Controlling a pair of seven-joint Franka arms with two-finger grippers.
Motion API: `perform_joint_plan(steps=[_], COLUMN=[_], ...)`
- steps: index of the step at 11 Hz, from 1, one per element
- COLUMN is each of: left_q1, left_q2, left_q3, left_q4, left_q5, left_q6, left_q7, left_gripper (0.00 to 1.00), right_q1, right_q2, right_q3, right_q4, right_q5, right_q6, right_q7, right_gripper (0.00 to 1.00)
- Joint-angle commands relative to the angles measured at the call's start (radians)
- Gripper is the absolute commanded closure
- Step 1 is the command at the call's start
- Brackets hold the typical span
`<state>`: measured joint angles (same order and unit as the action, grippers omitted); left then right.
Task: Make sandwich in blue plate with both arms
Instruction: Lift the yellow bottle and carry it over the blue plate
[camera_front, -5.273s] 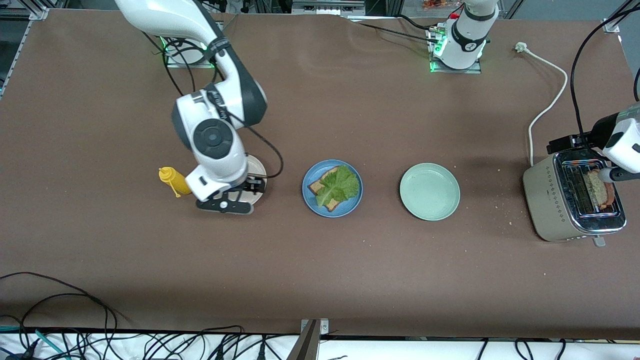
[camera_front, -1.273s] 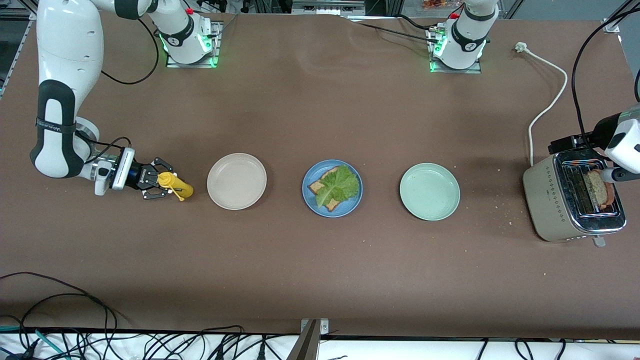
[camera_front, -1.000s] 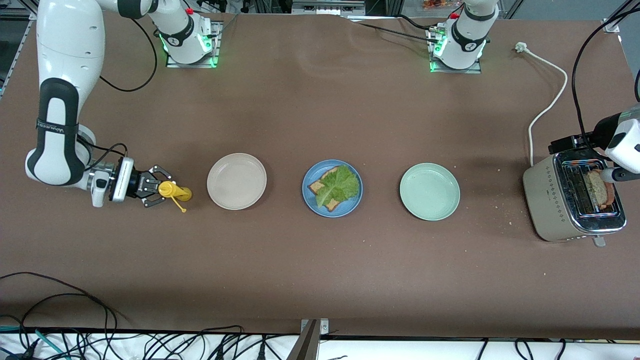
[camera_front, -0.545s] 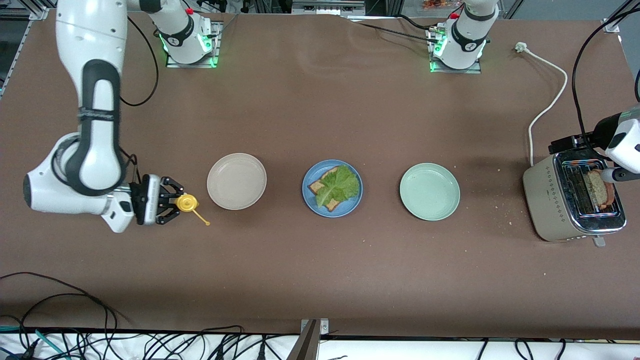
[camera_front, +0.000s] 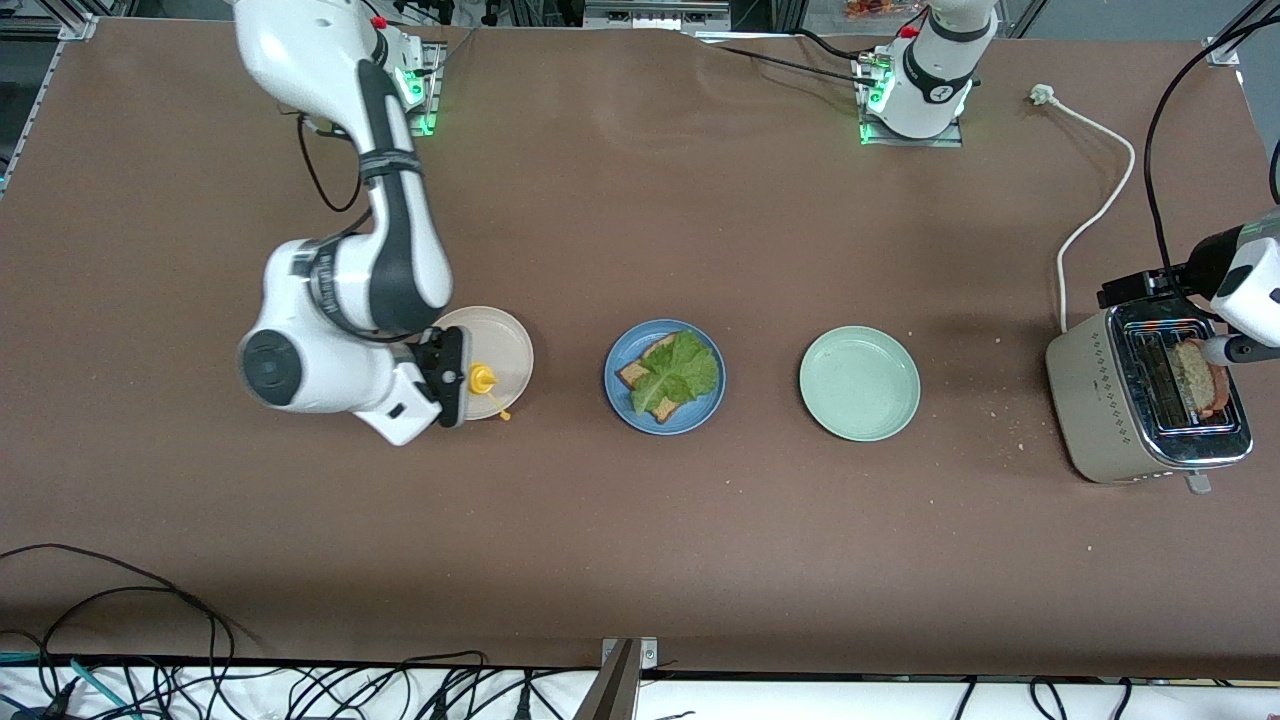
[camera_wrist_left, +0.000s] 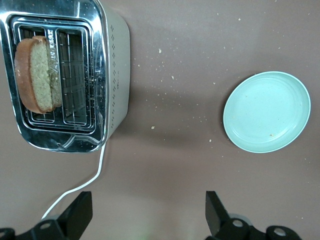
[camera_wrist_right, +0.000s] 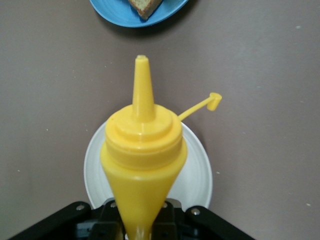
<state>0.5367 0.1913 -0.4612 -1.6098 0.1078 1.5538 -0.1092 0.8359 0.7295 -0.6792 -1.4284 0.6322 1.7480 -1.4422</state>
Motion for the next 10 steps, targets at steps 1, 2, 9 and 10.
perform_joint_plan(steps=[1,2,9,10], left_q1=[0.008,0.008,0.008,0.008], left_q2=[-0.01,-0.01,-0.01,-0.01], left_q3=[-0.002,-0.002,-0.002,-0.002], left_q4=[-0.002,-0.004,-0.007,-0.007], left_q5=[-0.002,-0.002,-0.002,-0.002], left_q6=[-0.006,-0.006,-0.006,-0.006], left_q7=[0.026,0.026,0.026,0.026], left_gripper=[0.01,0.01,0.01,0.01], right_q1=[0.133,0.176,0.429,0.442], right_q2=[0.021,0.027,0.143,0.151], right_q3=[-0.005,-0.005,-0.005,-0.006], right_q4=[0.036,0.04,0.1,0.101], right_q5=[-0.19,-0.248,-0.66,-0.664], right_q6=[0.016,0.031,0.035,0.035], right_q7=[0.23,0.287,0.633,0.643], right_gripper=[0.87,0.87,0.87,0.87])
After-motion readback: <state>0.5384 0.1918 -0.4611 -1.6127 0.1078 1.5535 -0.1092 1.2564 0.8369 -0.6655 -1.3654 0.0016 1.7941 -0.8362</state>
